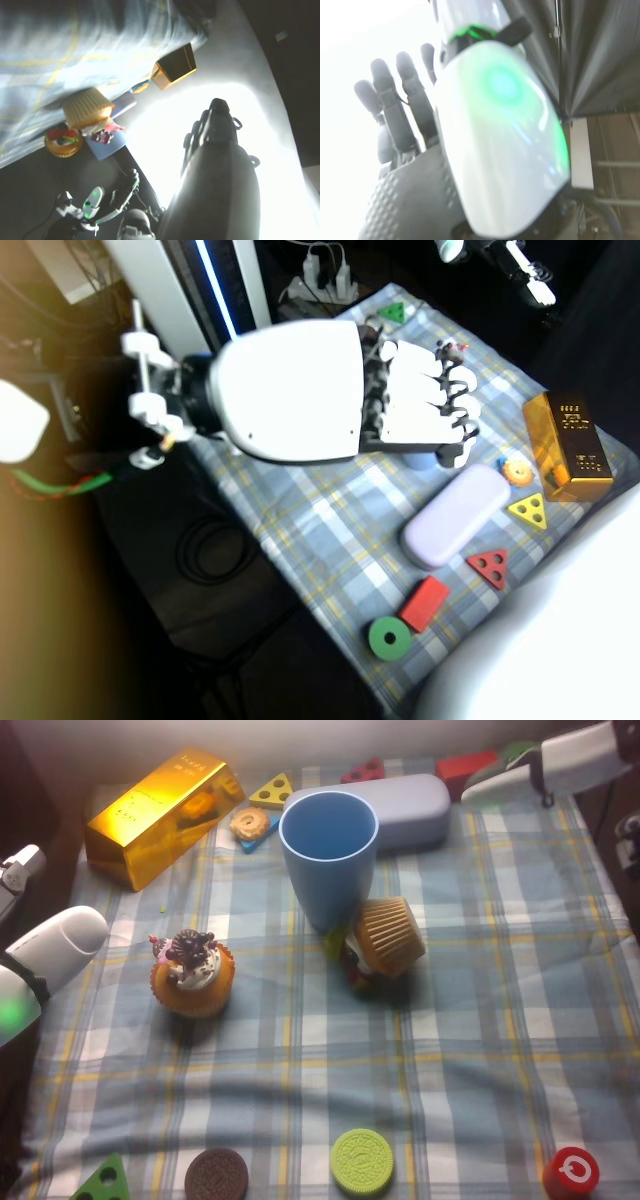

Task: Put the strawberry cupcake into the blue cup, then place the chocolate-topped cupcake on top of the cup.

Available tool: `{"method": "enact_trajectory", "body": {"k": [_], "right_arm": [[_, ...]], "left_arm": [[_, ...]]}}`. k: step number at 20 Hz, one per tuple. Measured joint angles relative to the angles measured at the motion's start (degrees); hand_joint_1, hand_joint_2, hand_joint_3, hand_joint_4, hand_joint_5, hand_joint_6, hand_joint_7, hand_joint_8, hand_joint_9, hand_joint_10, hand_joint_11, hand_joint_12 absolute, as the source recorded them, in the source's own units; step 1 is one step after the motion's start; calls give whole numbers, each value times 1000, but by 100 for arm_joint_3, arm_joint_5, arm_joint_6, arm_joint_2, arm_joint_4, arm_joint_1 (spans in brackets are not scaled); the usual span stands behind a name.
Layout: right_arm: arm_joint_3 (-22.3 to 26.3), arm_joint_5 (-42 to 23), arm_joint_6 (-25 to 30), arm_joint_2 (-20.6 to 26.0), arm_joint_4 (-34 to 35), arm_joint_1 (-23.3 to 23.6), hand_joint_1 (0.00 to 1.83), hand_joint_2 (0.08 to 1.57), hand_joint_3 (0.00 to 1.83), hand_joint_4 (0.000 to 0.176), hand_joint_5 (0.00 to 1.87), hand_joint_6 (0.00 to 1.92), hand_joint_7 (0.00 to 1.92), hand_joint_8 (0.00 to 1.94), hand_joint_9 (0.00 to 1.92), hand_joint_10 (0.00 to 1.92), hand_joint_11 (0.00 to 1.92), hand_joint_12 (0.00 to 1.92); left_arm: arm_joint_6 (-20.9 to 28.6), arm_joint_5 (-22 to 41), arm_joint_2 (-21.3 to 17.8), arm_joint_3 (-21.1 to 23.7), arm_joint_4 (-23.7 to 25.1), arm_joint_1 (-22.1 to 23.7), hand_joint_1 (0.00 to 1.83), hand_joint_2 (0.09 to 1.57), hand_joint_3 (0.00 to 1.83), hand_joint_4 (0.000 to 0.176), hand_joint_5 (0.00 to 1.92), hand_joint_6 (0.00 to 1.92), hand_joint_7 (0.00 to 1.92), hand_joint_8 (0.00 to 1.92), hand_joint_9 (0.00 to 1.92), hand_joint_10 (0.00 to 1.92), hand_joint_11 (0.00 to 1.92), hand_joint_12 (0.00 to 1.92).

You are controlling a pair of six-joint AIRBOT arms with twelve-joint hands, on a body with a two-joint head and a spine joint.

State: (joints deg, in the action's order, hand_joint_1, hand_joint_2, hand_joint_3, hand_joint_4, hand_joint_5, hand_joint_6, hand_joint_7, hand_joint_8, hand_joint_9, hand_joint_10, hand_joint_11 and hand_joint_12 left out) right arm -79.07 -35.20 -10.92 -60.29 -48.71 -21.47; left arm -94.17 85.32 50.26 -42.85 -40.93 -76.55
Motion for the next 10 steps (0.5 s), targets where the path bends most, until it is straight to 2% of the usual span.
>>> {"method": "enact_trajectory", "body": {"k": [3,6,7,8,9,10], "right_arm": [[619,262,-601,350,52,-103,731,1068,0,0,453,0,519,0,561,0,164,1102],[826,299,-656,603,407,-514,731,1068,0,0,453,0,519,0,561,0,163,1103],[890,358,-839,699,706,-721,788,1072,0,0,729,71,745,26,735,41,273,1107],[973,409,-1067,774,990,-852,766,1072,0,0,661,22,754,9,832,61,425,1217],[1259,365,-1725,977,1829,-1193,191,951,0,0,210,1,266,1,241,3,16,666],[1292,348,-1799,1008,1908,-1235,191,951,0,0,210,1,266,1,241,3,16,666]], "left_arm": [[0,7,0,0,-7,0,28,937,0,0,171,1,120,1,59,2,18,9],[2,31,0,9,-22,-7,28,937,0,0,171,1,120,1,59,2,17,10],[0,33,0,13,-33,-7,54,940,1,0,177,3,131,5,64,3,3,1],[2,37,0,13,-42,-7,49,936,0,0,172,1,130,4,65,4,2,1],[2,37,0,13,-33,-7,50,940,1,6,175,1,103,0,58,0,33,15],[2,37,0,13,-33,-7,50,940,1,6,175,1,103,0,58,0,33,15]]}}
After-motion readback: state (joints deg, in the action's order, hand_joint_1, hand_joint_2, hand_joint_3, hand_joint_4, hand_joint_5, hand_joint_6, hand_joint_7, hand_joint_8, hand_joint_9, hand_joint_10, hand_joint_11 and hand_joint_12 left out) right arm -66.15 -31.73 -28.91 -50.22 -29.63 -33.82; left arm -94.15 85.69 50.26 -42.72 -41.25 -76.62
